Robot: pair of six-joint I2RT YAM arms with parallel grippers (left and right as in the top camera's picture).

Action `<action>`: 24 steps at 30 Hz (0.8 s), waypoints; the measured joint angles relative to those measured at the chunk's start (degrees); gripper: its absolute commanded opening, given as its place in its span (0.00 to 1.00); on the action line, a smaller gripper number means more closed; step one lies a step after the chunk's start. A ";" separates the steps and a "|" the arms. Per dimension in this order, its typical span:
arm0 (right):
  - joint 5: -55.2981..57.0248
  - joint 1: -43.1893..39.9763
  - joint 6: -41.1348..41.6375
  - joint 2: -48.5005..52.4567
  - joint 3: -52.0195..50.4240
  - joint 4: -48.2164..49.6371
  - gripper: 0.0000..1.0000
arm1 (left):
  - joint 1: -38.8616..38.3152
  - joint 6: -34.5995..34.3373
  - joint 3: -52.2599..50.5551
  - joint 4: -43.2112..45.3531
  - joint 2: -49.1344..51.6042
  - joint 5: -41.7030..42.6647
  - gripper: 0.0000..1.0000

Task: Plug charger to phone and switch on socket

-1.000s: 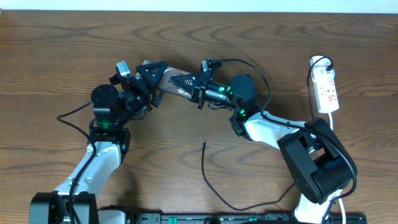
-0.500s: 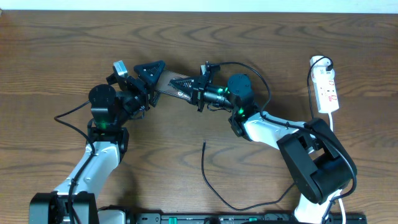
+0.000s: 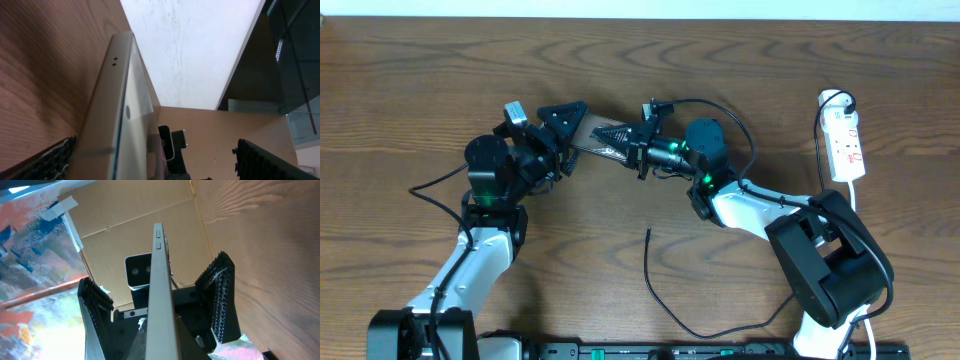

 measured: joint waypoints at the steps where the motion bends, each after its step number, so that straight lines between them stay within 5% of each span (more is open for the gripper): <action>1: 0.15 0.09 -0.17 0.00 0.00 0.04 0.01 | 0.00 0.00 0.00 0.00 0.00 0.00 0.96; 15: 1.53 0.55 -3.34 0.02 0.00 2.51 0.01 | 0.00 -0.24 0.00 0.00 0.00 -0.20 0.94; 22: 1.55 0.55 -3.34 0.02 0.00 2.43 0.01 | 0.00 -0.26 0.00 -0.02 0.00 -0.42 0.44; 24: 1.57 0.57 -3.34 0.02 0.00 2.40 0.01 | 0.00 -0.50 0.00 -0.02 0.00 -0.66 0.37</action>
